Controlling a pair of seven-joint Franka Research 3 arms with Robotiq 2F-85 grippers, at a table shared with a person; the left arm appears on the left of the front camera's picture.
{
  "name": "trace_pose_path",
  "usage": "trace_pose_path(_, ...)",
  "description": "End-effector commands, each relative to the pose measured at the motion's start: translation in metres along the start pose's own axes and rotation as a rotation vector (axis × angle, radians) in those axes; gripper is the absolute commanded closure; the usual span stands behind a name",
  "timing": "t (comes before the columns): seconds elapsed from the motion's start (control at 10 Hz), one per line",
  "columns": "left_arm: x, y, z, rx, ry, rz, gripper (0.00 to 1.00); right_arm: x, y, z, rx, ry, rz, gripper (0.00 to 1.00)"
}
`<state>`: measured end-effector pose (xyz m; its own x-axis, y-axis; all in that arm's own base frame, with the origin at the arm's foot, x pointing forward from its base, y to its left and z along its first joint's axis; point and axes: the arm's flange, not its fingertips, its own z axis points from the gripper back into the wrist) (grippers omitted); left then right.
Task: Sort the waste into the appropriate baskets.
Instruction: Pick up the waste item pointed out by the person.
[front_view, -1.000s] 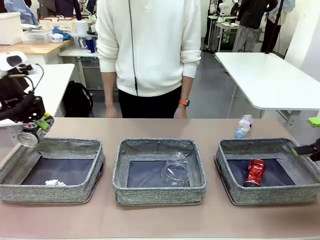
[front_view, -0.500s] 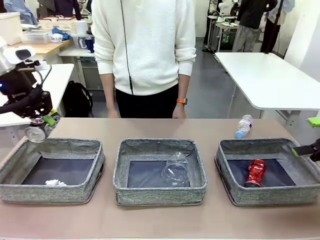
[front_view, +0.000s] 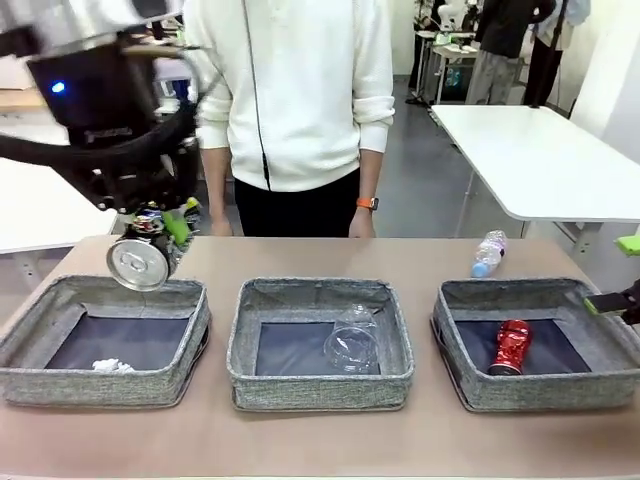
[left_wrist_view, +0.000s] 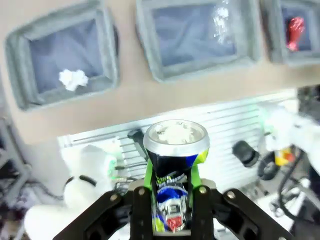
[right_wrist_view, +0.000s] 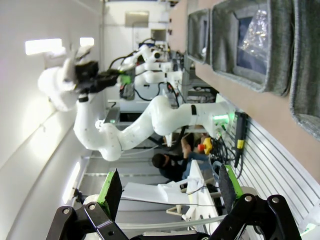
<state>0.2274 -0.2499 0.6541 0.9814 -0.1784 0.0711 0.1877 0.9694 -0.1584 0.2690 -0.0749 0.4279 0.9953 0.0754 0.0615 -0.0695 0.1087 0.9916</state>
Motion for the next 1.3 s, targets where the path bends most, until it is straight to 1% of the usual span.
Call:
trace_pose_path(0.0, 0.009, -0.028, 0.017, 0.019, -0.029, -0.034, 0.71, 0.003, 0.007, 0.0, 0.02, -0.008, -0.016, 0.0)
trace_pose_path(0.1, 0.008, -0.048, 0.025, 0.038, 0.0, -0.082, 0.71, 0.003, 0.007, 0.0, 0.02, -0.008, -0.016, 0.0)
trace_pose_path(0.3, 0.018, -0.077, 0.046, 0.01, -0.011, -0.068, 0.71, 0.003, 0.007, 0.0, 0.02, -0.008, -0.016, 0.0)
trace_pose_path(0.5, 0.024, -0.094, 0.058, -0.012, 0.008, -0.056, 0.71, 0.003, 0.007, 0.0, 0.02, -0.008, -0.016, 0.0)
trace_pose_path(0.6, 0.026, -0.1, 0.065, -0.029, 0.003, -0.05, 0.71, 0.003, 0.007, 0.0, 0.02, -0.008, -0.016, 0.0)
trace_pose_path(0.7, 0.03, -0.107, 0.074, -0.053, -0.028, -0.029, 0.71, 0.003, 0.007, 0.0, 0.02, -0.008, -0.016, 0.0)
trace_pose_path(0.8, 0.035, -0.112, 0.082, -0.078, -0.026, -0.018, 0.71, 0.003, 0.007, 0.0, 0.02, -0.008, -0.016, 0.0)
trace_pose_path(1.2, 0.06, -0.118, 0.11, -0.148, -0.051, 0.059, 0.71, 0.003, 0.007, 0.0, 0.02, -0.008, -0.016, 0.0)
